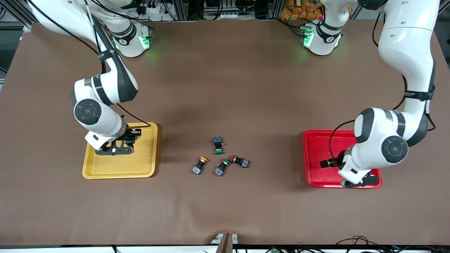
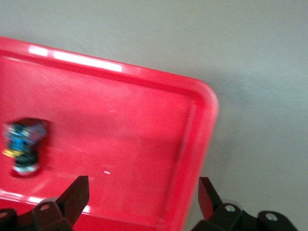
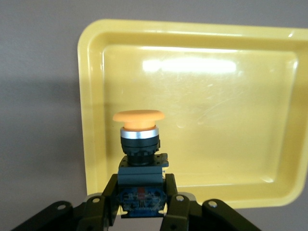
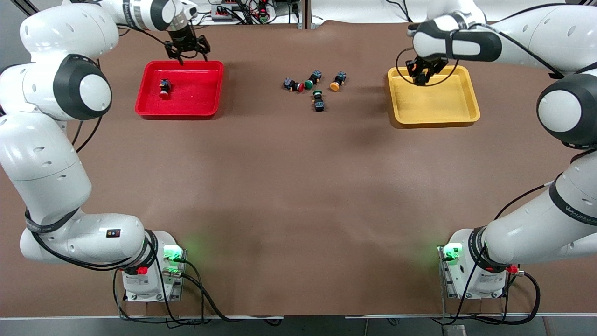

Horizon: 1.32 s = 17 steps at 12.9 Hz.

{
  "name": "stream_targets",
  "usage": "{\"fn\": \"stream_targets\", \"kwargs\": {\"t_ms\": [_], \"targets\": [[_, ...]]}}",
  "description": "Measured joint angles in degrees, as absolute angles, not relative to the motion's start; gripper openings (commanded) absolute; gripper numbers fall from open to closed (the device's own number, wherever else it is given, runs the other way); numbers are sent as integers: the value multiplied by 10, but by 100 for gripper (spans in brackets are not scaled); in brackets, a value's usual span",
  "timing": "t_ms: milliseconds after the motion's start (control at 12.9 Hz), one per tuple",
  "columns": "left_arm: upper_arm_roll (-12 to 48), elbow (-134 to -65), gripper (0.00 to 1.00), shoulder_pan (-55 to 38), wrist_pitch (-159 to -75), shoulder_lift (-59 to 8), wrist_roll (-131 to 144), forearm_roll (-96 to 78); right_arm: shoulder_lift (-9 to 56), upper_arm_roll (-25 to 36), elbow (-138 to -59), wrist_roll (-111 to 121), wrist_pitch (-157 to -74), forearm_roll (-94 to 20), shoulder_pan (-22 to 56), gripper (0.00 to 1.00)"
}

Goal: Place red and yellow buttons in trays
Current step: 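Move the left gripper back to the buttons while the right gripper places the yellow button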

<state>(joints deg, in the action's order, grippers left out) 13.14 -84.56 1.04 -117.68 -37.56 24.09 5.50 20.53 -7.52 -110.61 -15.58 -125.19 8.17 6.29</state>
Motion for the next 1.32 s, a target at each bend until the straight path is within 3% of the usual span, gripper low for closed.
{"fn": "stream_targets", "kwargs": {"t_ms": [774, 851, 929, 1006, 1316], "targets": [[141, -844, 100, -118, -1181, -385, 569, 55, 284, -75, -1148, -156, -1387, 70, 59, 0], [141, -841, 100, -126, -1189, -389, 592, 55, 291, -75, -1148, -156, -1395, 70, 57, 18], [141, -839, 100, -134, -1202, -395, 616, 55, 296, -75, -1148, -156, -1400, 70, 54, 68], [141, -837, 100, -140, -1216, -401, 635, 55, 298, -74, -1147, -156, -1402, 70, 51, 100], [140, -833, 100, -168, -1268, -434, 679, 55, 297, -74, -1145, -156, -1404, 70, 47, 100]]}}
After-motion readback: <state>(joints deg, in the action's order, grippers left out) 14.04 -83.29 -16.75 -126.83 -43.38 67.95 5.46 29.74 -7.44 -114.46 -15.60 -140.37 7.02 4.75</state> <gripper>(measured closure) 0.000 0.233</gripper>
